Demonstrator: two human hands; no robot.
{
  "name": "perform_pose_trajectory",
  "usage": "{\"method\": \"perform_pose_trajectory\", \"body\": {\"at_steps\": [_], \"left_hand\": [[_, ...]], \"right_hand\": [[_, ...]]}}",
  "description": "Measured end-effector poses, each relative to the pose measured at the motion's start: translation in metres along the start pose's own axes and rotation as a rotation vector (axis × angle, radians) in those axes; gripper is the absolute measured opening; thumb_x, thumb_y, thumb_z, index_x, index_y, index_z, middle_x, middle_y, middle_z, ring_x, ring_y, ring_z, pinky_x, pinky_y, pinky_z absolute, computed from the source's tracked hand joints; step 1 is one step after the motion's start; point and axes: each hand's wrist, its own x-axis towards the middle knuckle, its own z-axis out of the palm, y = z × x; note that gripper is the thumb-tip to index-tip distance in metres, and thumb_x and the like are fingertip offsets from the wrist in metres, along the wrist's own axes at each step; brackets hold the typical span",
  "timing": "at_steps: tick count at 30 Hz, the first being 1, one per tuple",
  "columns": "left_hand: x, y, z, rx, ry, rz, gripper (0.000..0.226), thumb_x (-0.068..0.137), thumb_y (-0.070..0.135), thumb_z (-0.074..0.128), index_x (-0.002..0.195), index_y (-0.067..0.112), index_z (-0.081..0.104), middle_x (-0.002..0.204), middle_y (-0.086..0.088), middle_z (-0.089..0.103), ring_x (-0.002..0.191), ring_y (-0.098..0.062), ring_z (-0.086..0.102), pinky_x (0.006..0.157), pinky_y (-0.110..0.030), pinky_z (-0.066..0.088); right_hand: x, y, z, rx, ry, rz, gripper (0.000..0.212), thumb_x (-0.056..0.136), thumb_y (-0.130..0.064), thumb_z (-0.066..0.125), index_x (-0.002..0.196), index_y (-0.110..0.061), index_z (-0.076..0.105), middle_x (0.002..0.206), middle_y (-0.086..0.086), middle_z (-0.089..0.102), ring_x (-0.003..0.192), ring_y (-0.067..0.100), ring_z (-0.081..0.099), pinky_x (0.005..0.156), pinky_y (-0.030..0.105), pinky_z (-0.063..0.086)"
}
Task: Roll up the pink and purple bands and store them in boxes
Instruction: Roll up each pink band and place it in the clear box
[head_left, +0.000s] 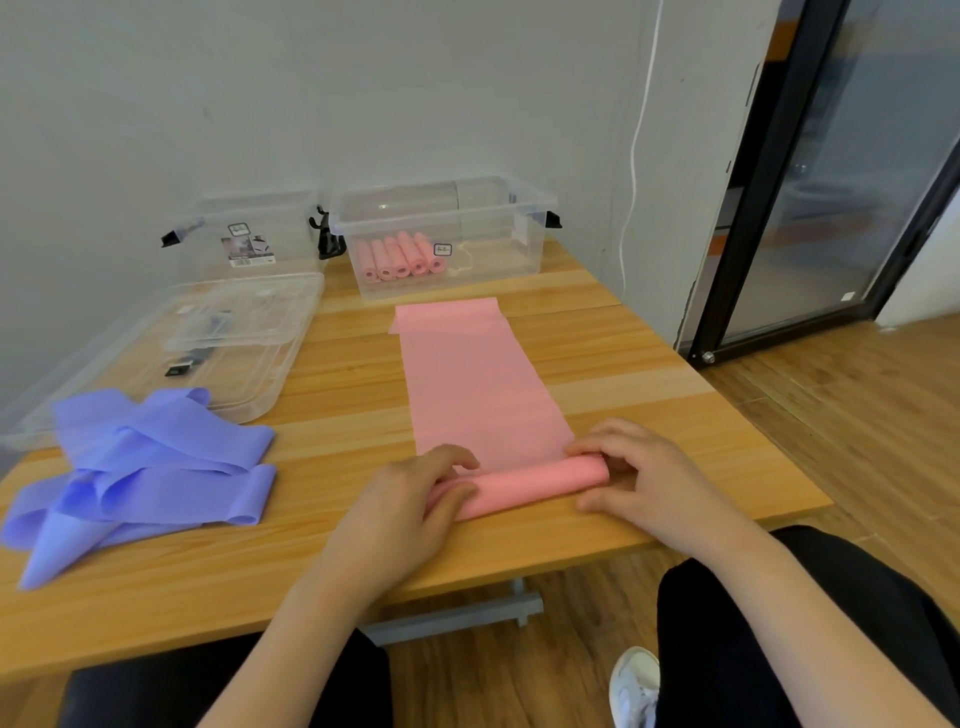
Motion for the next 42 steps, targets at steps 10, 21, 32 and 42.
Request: {"method": "perform_pose_trajectory", "body": {"at_steps": [10, 21, 32, 42], "left_hand": [[0.003, -0.005, 0.002, 0.035, 0.012, -0.006, 0.039, 0.08, 0.044, 0.052, 0.105, 0.019, 0.067, 0.092, 0.008, 0.066, 0.087, -0.001, 0.056, 0.078, -0.008, 0.039], [0.012, -0.001, 0.007, 0.135, -0.006, -0.084, 0.024, 0.089, 0.024, 0.056, 0.106, 0.013, 0.068, 0.096, 0.001, 0.063, 0.094, -0.016, 0.056, 0.079, -0.01, 0.033], [0.01, 0.031, 0.031, 0.609, -0.269, -0.2, 0.099, 0.072, 0.064, -0.013, 0.147, 0.005, 0.011, 0.155, -0.01, 0.014, 0.143, -0.021, 0.011, 0.111, -0.035, -0.002], [0.021, 0.027, 0.041, 0.625, -0.268, -0.254, 0.074, 0.08, 0.045, 0.022, 0.125, -0.005, 0.053, 0.132, -0.022, 0.049, 0.124, -0.032, 0.048, 0.105, -0.047, 0.035]], "right_hand": [[0.003, 0.002, 0.003, -0.103, 0.012, -0.004, 0.024, 0.087, -0.022, 0.061, 0.109, -0.031, 0.061, 0.103, -0.018, 0.054, 0.099, -0.003, 0.045, 0.082, 0.003, 0.029], [0.007, -0.006, 0.014, -0.42, 0.134, -0.059, 0.036, 0.09, -0.03, 0.055, 0.126, -0.024, 0.057, 0.127, -0.012, 0.055, 0.122, 0.009, 0.043, 0.093, 0.02, 0.023], [0.01, -0.008, 0.035, -0.644, 0.222, -0.014, 0.033, 0.082, -0.028, 0.05, 0.108, -0.02, 0.068, 0.113, -0.005, 0.067, 0.107, 0.013, 0.062, 0.092, 0.029, 0.03], [0.03, -0.019, 0.037, -0.686, -0.125, 0.001, 0.091, 0.065, -0.05, -0.02, 0.149, -0.023, 0.006, 0.156, -0.009, 0.005, 0.142, 0.003, 0.0, 0.107, 0.029, -0.012]]}}
